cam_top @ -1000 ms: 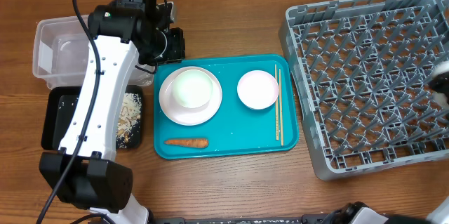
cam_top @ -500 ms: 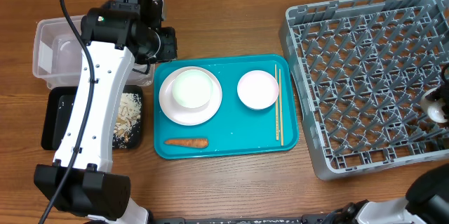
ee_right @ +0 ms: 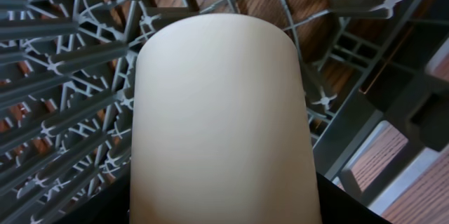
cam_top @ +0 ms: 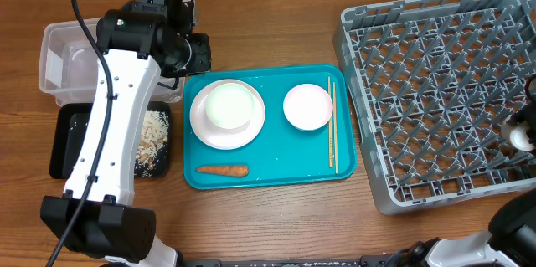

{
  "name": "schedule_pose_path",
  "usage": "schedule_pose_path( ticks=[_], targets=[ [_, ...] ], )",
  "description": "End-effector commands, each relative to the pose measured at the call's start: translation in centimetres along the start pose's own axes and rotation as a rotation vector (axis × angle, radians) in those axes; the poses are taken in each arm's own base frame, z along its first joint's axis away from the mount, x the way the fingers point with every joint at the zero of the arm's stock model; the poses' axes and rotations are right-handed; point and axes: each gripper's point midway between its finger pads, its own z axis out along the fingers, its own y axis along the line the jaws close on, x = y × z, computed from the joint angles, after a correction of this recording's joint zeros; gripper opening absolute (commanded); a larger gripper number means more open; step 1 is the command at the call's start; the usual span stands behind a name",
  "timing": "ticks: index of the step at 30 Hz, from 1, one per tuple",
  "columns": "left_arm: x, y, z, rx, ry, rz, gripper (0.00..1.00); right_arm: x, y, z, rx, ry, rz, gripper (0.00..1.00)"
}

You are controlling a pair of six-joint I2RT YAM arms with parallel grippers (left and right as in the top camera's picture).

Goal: Sort waste into correct bins and load items into the dishwasher
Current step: 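Lower the white cup into the dish rack with right gripper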

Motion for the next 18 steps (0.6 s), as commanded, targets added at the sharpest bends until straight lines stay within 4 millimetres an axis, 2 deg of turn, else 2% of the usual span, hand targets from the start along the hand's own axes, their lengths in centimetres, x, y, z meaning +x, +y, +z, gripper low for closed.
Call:
schedule_pose_path(
  ticks=[1,8,9,14,18],
  targets=[
    [-0.2,0.1,-1.3,-0.007,-0.032,0.001,0.21,-0.8,-0.4,-0.5,0.021,-0.03,0.003,0.49],
    [-0.2,0.1,-1.3,-0.008,-0.03,0.001,0.2,-0.5,-0.3,-0.5,0.016,-0.018,0.003,0.87],
    [-0.2,0.1,-1.3,-0.008,-0.03,0.002,0.2,-0.5,-0.2,-0.5,0.013,-0.016,0.004,0.9],
    [-0.1,-0.1,-1.3,-0.008,-0.029,0.006,0.2,-0.7,1.0,-0.6,-0.056,-0.021,0.0,0.99],
    [-0.1,-0.1,-1.3,-0.009,-0.029,0.007,0.2,-0.8,2.1,-0.7,-0.119,-0.018,-0.003,0.99]
  ],
)
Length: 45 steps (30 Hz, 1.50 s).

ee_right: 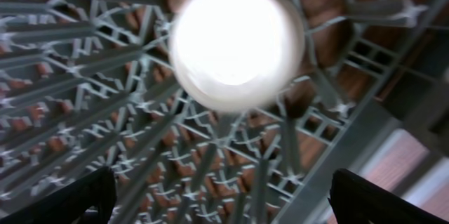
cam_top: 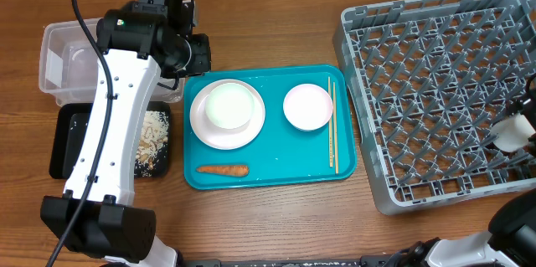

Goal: Sort waste into correct bins and load items into the dishwasher
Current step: 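Lower the white cup into the dish rack with right gripper, then grasp the pink-rimmed bowl rim with right gripper and lift it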

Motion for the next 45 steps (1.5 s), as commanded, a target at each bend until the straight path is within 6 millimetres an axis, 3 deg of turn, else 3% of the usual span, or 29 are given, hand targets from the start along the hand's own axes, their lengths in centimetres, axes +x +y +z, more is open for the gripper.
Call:
schedule_pose_path(
  ticks=[1,4,8,9,11,14,17,18,21,24,29,33,36,45],
  targets=[
    [-0.3,-0.1,-1.3,-0.007,-0.036,0.007,0.2,-0.5,1.1,-0.6,-0.064,-0.011,-0.001,0.99],
    [-0.2,-0.1,-1.3,-0.007,-0.034,0.007,0.2,-0.4,1.7,-0.9,-0.089,-0.012,-0.005,0.99],
    [-0.2,-0.1,-1.2,-0.007,-0.033,0.007,0.22,-0.5,4.3,-4.3,-0.208,-0.08,-0.075,0.99],
    [-0.2,-0.1,-1.2,-0.007,-0.033,0.007,0.26,-0.6,5.1,-5.5,-0.236,-0.111,-0.109,0.99],
    [-0.2,-0.2,-1.2,-0.003,-0.033,0.007,0.33,-0.2,7.2,-8.0,-0.307,-0.164,-0.187,0.99],
    [0.0,-1.1,-1.1,0.035,-0.023,0.016,0.36,1.7,11.7,-11.5,-0.45,-0.223,-0.343,0.99],
    [0.0,-2.9,-0.7,0.096,-0.018,0.038,0.38,4.8,15.4,-12.5,-0.501,-0.227,-0.508,0.98],
    [0.2,-3.6,-0.4,0.096,-0.011,0.058,0.38,7.2,17.6,-12.2,-0.521,-0.192,-0.615,0.97],
    [0.5,-4.0,-0.1,0.066,-0.01,0.082,0.38,11.8,21.0,-10.9,-0.524,-0.116,-0.78,0.95],
    [0.5,-4.0,0.0,0.043,-0.014,0.064,0.37,15.7,23.4,-8.9,-0.46,-0.066,-0.919,0.95],
    [0.8,-3.4,0.0,0.02,0.001,0.049,0.37,20.0,25.5,-4.8,-0.318,-0.007,-1.07,0.95],
    [1.3,-2.4,0.0,-0.027,0.017,0.044,0.38,22.5,26.9,-1.2,-0.255,0.067,-1.077,0.95],
    [1.5,-1.7,-0.1,-0.064,0.026,0.042,0.38,24.0,27.3,1.3,-0.218,0.127,-1.082,0.87],
    [1.7,-1.3,-0.1,-0.082,0.033,0.041,0.37,25.5,26.9,7.8,-0.106,0.26,-1.023,0.82]
  ],
)
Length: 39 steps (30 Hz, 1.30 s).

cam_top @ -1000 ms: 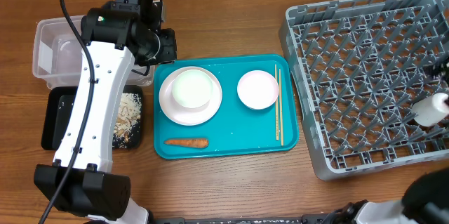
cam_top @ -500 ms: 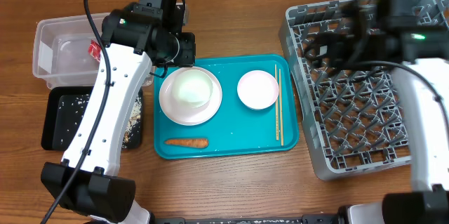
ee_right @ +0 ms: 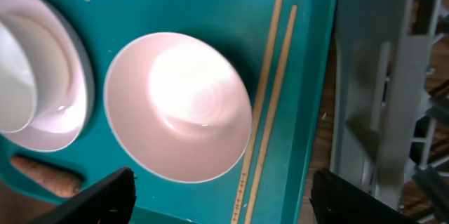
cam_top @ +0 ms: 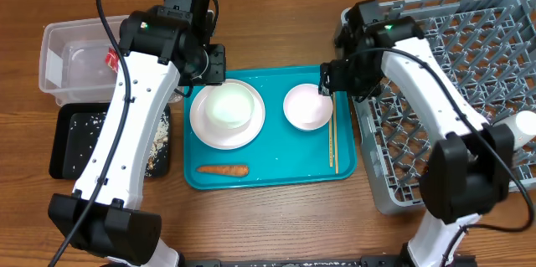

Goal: Sort waste into correct bins and load items into the dishwasher
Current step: 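Grasp the pink-rimmed bowl rim with right gripper and lift it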

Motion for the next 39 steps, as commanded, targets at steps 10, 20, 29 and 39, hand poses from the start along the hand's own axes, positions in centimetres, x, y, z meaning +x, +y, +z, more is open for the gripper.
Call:
schedule_pose_path(
  ticks=[10,20,29,39],
  targets=[
    [-0.4,0.6,-0.3,-0.02,-0.016,-0.017,0.38,1.5,-1.0,6.2,0.046,0.151,0.046,0.72],
    [-0.3,0.6,-0.3,-0.02,-0.015,-0.017,0.36,1.4,-1.6,6.8,0.077,0.149,0.067,0.67],
    [-0.3,0.6,-0.3,-0.021,-0.014,-0.017,0.36,3.3,-2.2,8.8,0.087,0.189,0.072,0.59],
    [-0.3,0.6,-0.3,-0.021,-0.014,-0.017,0.36,1.9,-1.7,7.7,0.083,0.147,0.081,0.2]
  ],
)
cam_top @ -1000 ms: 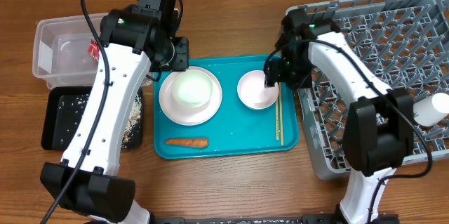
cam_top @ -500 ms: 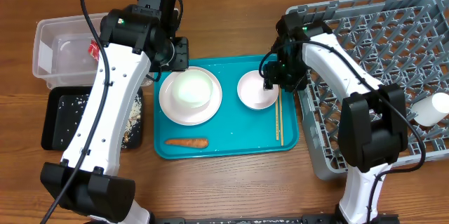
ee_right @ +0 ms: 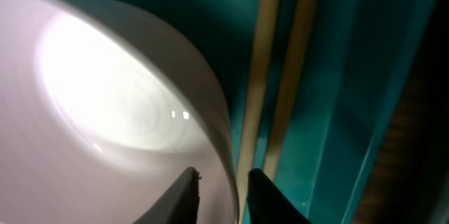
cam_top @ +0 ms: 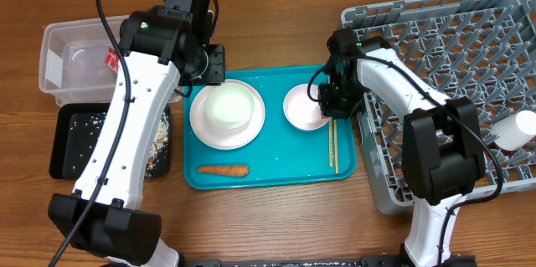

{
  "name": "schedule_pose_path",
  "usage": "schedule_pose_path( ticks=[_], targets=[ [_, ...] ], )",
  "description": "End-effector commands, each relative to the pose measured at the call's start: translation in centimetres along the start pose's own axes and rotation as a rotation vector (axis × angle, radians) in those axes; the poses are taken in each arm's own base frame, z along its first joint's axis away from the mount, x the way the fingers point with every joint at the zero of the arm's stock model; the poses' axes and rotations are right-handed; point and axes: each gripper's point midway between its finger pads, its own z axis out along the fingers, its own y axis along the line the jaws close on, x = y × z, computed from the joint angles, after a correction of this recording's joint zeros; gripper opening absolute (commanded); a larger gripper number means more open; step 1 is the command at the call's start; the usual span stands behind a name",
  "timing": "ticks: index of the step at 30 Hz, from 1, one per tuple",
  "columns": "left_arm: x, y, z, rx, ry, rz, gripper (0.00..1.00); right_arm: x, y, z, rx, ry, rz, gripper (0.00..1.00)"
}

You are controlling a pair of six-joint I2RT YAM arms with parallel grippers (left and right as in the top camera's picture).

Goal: Sort waste into correct bins and load items into the dishwasher
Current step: 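Grasp the pink-rimmed bowl rim with right gripper and lift it, then carry the pink-rimmed bowl right and place it in the rack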

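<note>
On the teal tray (cam_top: 268, 175) lies a small white bowl (cam_top: 306, 106). My right gripper (ee_right: 223, 185) is down at this bowl's right rim (ee_right: 223, 129), one finger inside and one outside, shut on it. Two wooden chopsticks (ee_right: 280, 76) lie just right of the rim. A white plate (cam_top: 203, 123) carries a pale bowl (cam_top: 229, 104), and a carrot (cam_top: 223, 168) lies at the tray's front. A white cup (cam_top: 512, 129) rests in the grey dish rack (cam_top: 435, 24). My left gripper (cam_top: 208, 63) hangs at the tray's back left corner, its fingers hidden.
A clear bin (cam_top: 59, 66) at the back left holds a small red item (cam_top: 110, 59). In front of it a black bin (cam_top: 71, 146) holds pale food scraps. The rack's left wall stands close beside the right gripper.
My right gripper was wide open above the small bowl. Now it is lower, at the bowl's right rim, with its fingers drawn in around it. The left arm has not moved.
My right gripper held the white cup over the rack's right side, then stood open with the cup left in the rack. Later it was open over the small bowl, the left arm had shifted right and a red item lay in the clear bin. Now it grips the bowl's rim.
</note>
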Motion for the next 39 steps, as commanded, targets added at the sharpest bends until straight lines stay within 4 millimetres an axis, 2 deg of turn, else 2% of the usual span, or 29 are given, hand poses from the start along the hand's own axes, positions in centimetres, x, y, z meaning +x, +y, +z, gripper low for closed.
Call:
schedule_pose_path(
  ticks=[1,4,6,11,16,18,20,24,25,28,33,35,39],
  targets=[
    [-0.3,0.5,-0.3,-0.013,-0.013,-0.017,0.36,-1.4,-0.3,-1.3,0.021,-0.044,0.021,0.15],
    [-0.3,0.5,-0.3,-0.013,-0.013,-0.017,0.36,-2.1,-0.1,-2.5,0.027,-0.075,0.019,0.11],
    [-0.3,0.5,-0.3,-0.013,-0.013,-0.017,0.36,-2.5,0.2,-3.4,0.023,-0.093,0.016,0.04],
    [-0.3,0.5,-0.3,-0.013,-0.013,-0.017,0.36,-3.3,0.4,-6.3,0.045,-0.148,0.008,0.04],
    [-0.3,0.5,-0.3,-0.013,-0.012,-0.017,0.36,-4.3,-0.3,-11.8,0.119,-0.278,0.001,0.04],
    [-0.3,0.5,-0.3,-0.013,-0.012,-0.017,0.36,-5.0,-1.5,-14.6,0.179,-0.356,0.017,0.04],
    [-0.3,0.5,-0.3,-0.013,-0.013,-0.017,0.36,-5.6,-3.2,-17.3,0.256,-0.441,0.047,0.04],
    [-0.3,0.5,-0.3,-0.013,-0.013,-0.016,0.36,-6.5,-8.6,-23.3,0.475,-0.635,0.162,0.04],
    [-0.3,0.5,-0.3,-0.013,-0.013,-0.016,0.36,-6.7,-10.9,-25.3,0.57,-0.695,0.218,0.04],
    [-0.3,0.5,-0.3,-0.013,-0.015,-0.016,0.36,-7.0,-15.6,-29.3,0.768,-0.824,0.371,0.04],
    [-0.4,0.4,-0.3,-0.012,-0.015,-0.016,0.36,-6.9,-22.1,-35.8,0.991,-1.076,0.665,0.04],
    [-0.3,0.5,-0.3,-0.013,-0.014,-0.016,0.36,-6.4,-24.0,-37.5,1.027,-1.142,0.756,0.04],
    [-0.3,0.5,-0.3,-0.013,-0.013,-0.017,0.37,-5.4,-28.3,-39.1,1.068,-1.18,0.862,0.04]
  ],
)
